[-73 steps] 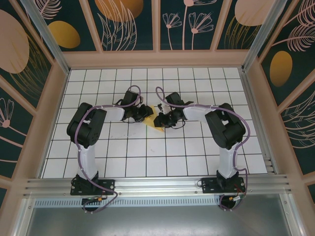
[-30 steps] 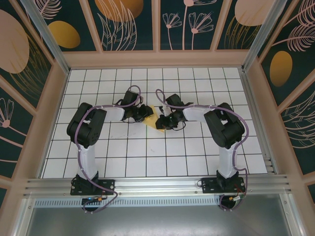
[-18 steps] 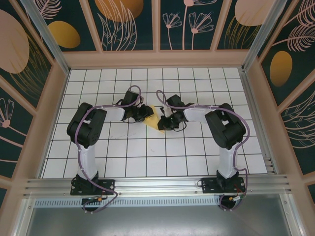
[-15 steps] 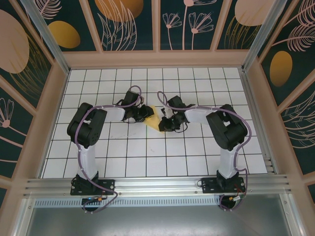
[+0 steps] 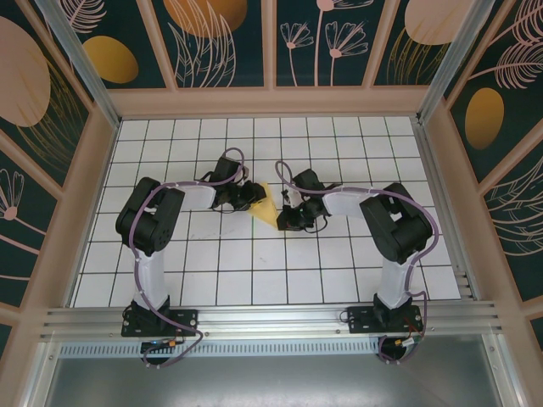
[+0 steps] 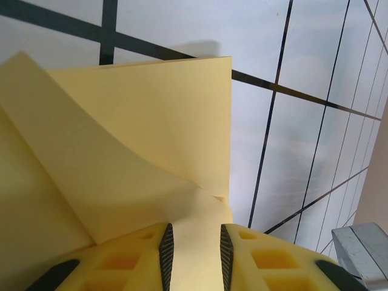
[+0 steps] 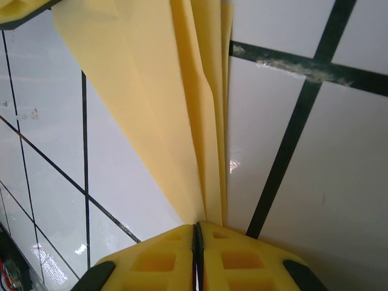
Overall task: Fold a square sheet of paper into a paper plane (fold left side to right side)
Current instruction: Fourth fold the wing at the center of the table.
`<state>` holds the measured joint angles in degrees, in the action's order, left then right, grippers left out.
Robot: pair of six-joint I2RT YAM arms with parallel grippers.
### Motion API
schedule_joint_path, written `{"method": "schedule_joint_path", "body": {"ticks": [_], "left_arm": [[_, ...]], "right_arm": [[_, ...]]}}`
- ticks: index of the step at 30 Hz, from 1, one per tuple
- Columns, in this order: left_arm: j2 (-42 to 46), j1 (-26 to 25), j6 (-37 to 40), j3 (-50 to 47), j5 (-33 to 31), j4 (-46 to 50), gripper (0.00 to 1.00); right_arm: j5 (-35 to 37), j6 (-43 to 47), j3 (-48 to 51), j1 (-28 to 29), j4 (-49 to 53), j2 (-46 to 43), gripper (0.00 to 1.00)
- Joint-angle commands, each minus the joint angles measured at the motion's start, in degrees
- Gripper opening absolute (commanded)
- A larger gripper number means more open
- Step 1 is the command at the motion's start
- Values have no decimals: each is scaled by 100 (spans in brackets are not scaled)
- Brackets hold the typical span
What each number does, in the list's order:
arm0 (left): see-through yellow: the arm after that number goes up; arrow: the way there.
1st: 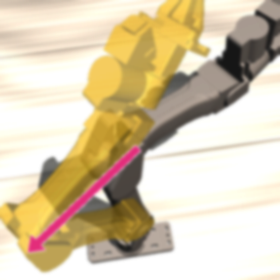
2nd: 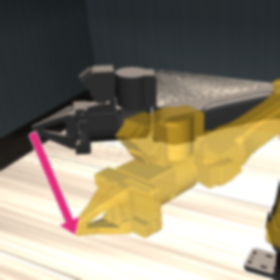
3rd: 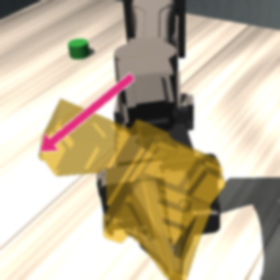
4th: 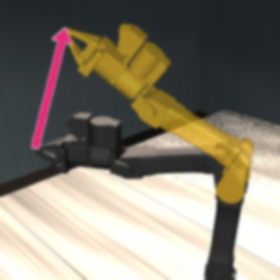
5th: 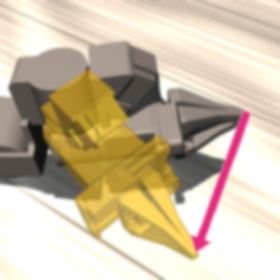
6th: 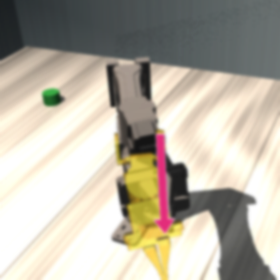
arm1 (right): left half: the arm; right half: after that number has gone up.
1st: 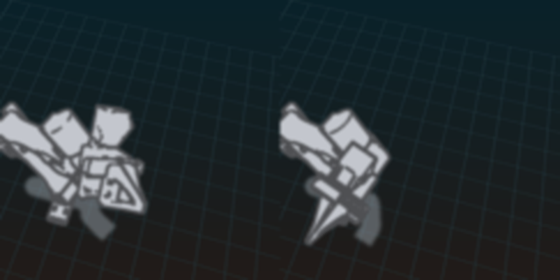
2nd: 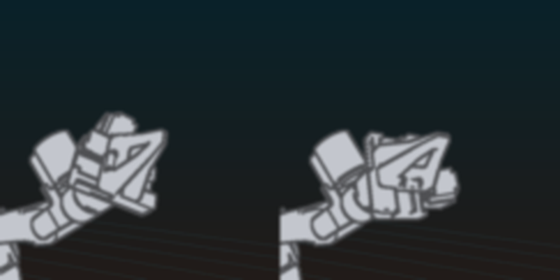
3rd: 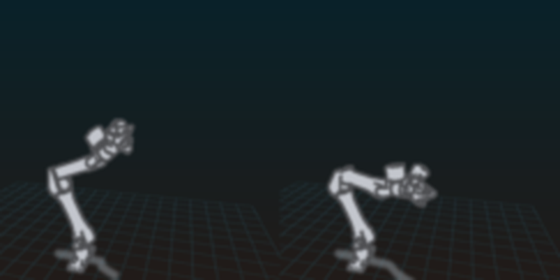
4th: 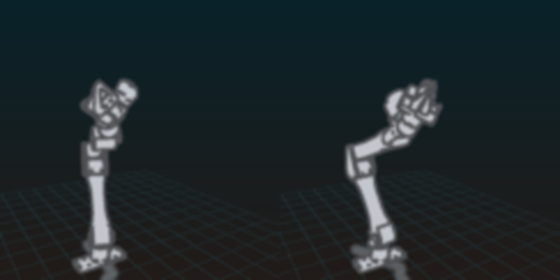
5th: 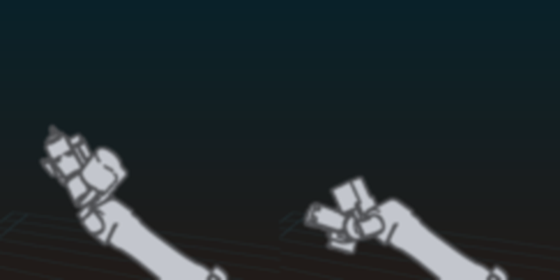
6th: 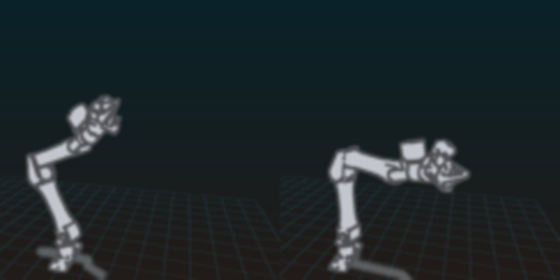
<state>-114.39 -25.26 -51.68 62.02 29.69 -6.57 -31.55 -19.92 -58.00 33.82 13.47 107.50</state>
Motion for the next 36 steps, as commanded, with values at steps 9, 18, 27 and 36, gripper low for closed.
{"method": "schedule_joint_path", "body": {"ticks": [9,18,27,36], "left_arm": [[1120,11,543,-49,44,625,36],[1365,-464,268,-596,177,294,27],[1092,-785,-41,-924,510,-291,26],[763,-804,-38,-835,455,-330,25]], "right_arm": [[45,-284,336,-148,675,421,10],[39,-303,342,-192,630,447,9],[87,-293,292,-205,674,463,9],[156,-292,293,-201,727,467,9]]}}
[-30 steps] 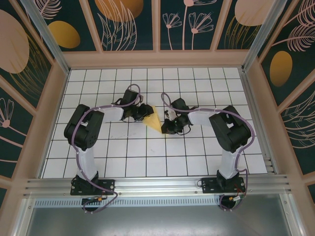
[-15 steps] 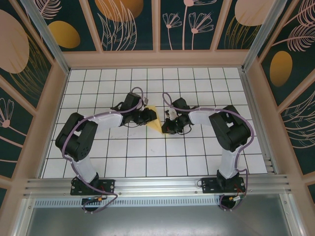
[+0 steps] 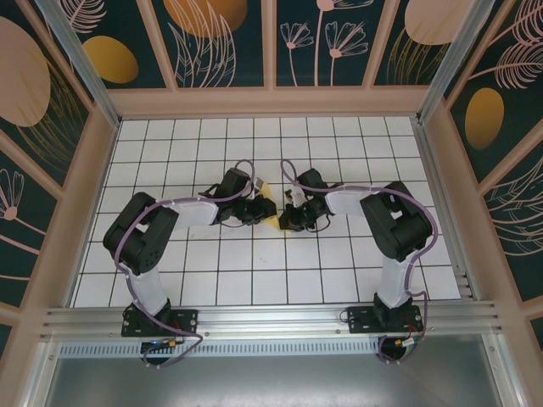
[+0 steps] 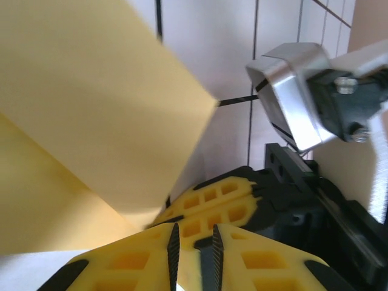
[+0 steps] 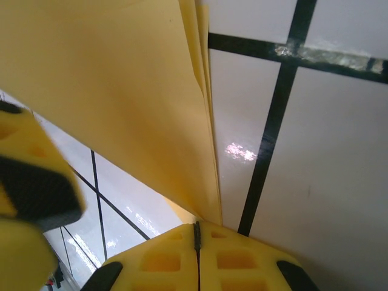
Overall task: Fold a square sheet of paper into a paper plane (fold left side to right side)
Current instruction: Fourth fold the wing at the center of the table.
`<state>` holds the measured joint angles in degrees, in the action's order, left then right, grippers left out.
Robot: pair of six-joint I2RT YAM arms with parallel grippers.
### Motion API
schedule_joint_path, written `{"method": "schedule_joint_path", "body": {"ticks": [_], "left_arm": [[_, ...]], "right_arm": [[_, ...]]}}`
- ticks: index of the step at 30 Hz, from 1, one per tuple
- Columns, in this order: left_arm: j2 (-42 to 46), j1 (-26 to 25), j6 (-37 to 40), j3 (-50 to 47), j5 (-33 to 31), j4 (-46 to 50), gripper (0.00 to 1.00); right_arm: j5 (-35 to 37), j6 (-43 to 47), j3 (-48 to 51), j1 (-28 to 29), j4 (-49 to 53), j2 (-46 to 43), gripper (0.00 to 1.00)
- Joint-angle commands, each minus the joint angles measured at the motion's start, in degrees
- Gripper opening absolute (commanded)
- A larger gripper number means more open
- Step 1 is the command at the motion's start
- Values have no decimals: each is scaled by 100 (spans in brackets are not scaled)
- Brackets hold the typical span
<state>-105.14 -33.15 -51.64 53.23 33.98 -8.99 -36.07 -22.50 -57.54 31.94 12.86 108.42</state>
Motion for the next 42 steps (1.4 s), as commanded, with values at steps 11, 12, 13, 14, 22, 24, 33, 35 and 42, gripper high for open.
{"method": "schedule_joint_path", "body": {"ticks": [11,12,13,14,22,24,33,35,42], "left_arm": [[-562,-6,308,545,-383,352,25],[-604,-3,299,560,-394,350,25],[-652,-8,296,565,-406,342,25],[-680,-8,286,565,-402,321,25],[-822,11,380,653,-703,531,25],[-832,34,398,649,-798,586,25],[-880,395,572,587,-1084,701,24],[-891,501,642,613,-1108,715,24],[-1037,812,904,999,-1206,927,25]], "right_arm": [[662,-20,285,-15,850,354,9],[654,-18,292,-12,849,338,9],[662,-18,288,-13,852,340,9],[663,-20,299,-11,849,344,9],[763,0,293,-4,926,339,8],[818,7,301,-4,963,344,8],[943,5,313,-6,1054,340,8],[947,-13,314,-5,1069,352,8],[935,-23,334,19,1081,386,8]]}}
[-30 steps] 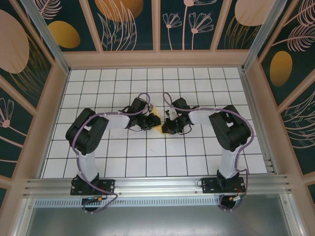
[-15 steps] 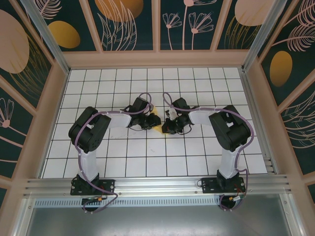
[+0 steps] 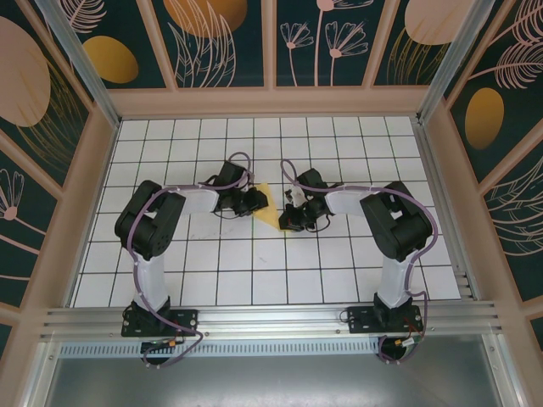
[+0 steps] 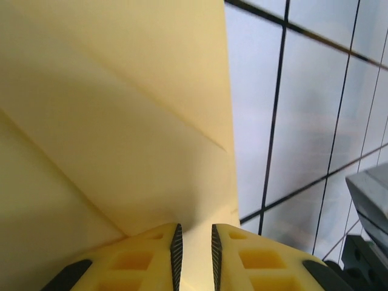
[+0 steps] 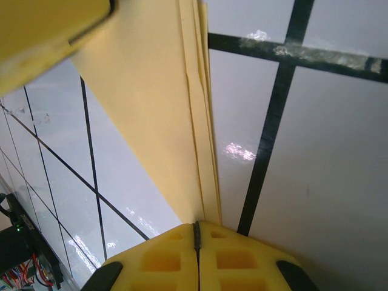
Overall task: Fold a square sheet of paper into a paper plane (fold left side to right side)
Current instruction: Fourth fold the wing at the center of the table.
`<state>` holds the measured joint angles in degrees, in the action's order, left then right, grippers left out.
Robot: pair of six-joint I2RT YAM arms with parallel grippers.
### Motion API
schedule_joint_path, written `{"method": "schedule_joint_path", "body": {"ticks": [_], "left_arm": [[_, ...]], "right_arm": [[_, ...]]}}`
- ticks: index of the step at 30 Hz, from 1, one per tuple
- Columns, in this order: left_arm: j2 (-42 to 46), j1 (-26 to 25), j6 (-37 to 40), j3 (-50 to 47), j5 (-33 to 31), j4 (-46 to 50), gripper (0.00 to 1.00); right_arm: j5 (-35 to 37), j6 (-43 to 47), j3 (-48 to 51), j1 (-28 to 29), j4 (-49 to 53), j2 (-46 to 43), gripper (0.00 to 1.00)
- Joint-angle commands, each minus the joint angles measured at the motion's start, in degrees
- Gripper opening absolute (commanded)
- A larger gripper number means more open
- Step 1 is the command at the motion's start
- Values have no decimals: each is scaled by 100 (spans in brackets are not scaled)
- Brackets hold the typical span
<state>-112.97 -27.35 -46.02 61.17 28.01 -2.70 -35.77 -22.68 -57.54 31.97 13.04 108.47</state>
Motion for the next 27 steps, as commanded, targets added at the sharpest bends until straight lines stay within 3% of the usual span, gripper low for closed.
{"method": "schedule_joint_path", "body": {"ticks": [1,27], "left_arm": [[-281,271,381,264,-633,320,25],[-874,1110,814,1292,-928,763,28]], "right_arm": [[905,-2,336,20,1067,379,8],[879,-36,406,64,1052,356,8]]}}
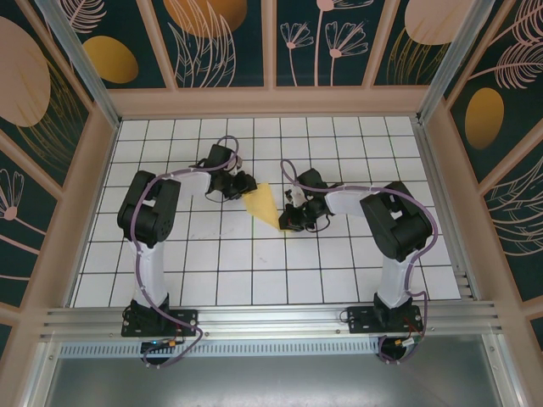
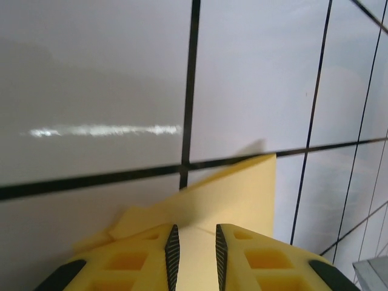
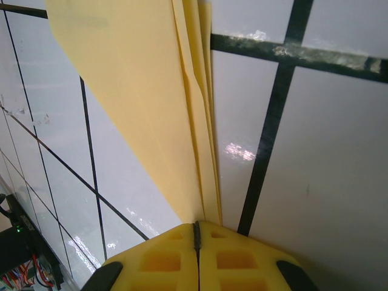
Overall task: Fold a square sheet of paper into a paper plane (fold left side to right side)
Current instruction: Fourth fold the wing at the center of the table.
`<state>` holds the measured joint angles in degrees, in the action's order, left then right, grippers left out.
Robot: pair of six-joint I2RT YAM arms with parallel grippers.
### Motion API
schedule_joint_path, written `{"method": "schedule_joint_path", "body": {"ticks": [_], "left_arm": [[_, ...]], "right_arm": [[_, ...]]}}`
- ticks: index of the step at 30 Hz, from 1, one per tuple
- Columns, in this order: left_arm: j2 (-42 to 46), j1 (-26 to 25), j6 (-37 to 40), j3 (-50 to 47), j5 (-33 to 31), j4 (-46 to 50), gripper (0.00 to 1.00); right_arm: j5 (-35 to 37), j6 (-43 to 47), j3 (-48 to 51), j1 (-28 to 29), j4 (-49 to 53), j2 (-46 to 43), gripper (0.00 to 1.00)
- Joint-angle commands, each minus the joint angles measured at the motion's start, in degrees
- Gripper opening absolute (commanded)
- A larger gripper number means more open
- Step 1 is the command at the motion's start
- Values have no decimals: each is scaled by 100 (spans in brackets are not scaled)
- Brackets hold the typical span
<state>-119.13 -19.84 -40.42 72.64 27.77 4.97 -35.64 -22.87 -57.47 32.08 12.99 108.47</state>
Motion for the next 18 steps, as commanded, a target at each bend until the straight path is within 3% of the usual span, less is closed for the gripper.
{"method": "schedule_joint_path", "body": {"ticks": [1,11,18], "left_arm": [[-260,415,248,145,-897,-26,28],[166,644,489,205,-902,127,28],[1323,477,309,-655,-192,-256,29]], "right_arm": [[866,-16,399,53,1056,358,8],[852,-7,343,62,1065,381,8],[892,1,291,62,1088,389,8]]}}
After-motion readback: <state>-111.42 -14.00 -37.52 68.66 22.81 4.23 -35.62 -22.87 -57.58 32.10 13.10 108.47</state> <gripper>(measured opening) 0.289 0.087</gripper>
